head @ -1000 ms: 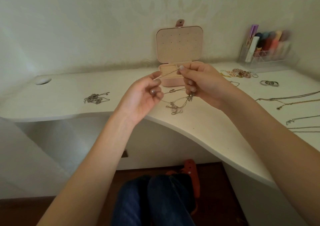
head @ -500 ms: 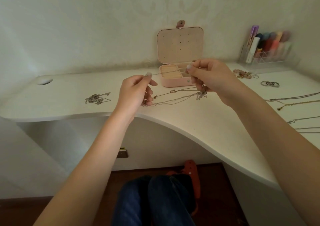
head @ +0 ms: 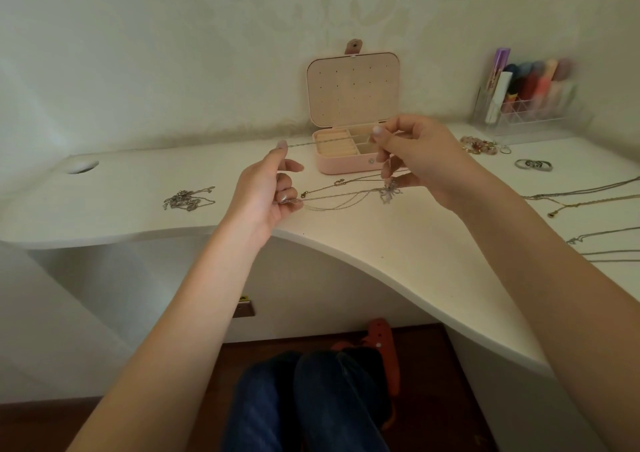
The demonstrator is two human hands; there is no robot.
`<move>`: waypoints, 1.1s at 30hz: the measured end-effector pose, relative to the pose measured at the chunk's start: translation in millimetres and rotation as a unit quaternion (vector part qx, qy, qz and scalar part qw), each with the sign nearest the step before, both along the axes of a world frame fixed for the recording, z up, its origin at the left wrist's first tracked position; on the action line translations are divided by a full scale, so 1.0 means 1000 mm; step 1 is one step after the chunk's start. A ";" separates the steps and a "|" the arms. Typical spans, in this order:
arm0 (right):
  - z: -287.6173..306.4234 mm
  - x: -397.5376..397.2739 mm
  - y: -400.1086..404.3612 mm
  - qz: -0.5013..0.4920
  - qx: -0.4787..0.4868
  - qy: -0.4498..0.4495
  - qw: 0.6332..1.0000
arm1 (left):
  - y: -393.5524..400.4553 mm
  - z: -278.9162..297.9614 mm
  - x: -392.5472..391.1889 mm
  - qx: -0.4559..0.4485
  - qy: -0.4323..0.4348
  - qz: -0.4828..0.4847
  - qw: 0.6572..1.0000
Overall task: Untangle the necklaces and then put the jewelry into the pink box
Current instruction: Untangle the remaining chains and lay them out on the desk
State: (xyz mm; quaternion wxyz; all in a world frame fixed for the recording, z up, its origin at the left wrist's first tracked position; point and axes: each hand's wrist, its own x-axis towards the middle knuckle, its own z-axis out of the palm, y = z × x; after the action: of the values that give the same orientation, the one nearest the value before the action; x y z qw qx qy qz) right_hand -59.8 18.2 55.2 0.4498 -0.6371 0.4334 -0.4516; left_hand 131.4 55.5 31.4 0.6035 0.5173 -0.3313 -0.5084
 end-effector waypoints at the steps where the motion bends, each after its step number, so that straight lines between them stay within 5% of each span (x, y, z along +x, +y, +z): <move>1: 0.001 -0.001 0.000 0.005 0.017 -0.019 1.000 | 0.001 0.000 0.000 -0.002 0.003 -0.006 1.000; 9: 0.002 -0.002 0.002 0.045 0.085 -0.053 0.994 | 0.004 -0.002 0.004 -0.015 -0.027 -0.039 0.999; 14: 0.003 0.003 0.004 0.067 0.086 -0.056 0.993 | 0.011 -0.001 -0.006 -0.051 -0.236 -0.053 0.969; 20: 0.002 0.006 0.005 0.076 0.075 -0.056 0.993 | 0.021 0.000 -0.025 -0.127 -0.488 -0.019 0.863; 24: 0.001 0.007 0.005 0.074 0.070 -0.056 0.993 | 0.027 0.000 -0.036 -0.154 -0.348 -0.068 0.922; 33: -0.003 0.005 0.006 0.060 0.054 -0.046 0.996 | 0.025 -0.015 -0.041 -0.123 -0.268 -0.132 0.946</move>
State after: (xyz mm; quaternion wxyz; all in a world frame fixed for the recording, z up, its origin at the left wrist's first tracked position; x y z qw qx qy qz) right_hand -54.7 24.6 51.8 0.5292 -0.6155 0.3967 -0.4287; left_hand 90.1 80.0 16.6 0.4787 0.5075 -0.6064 -0.3815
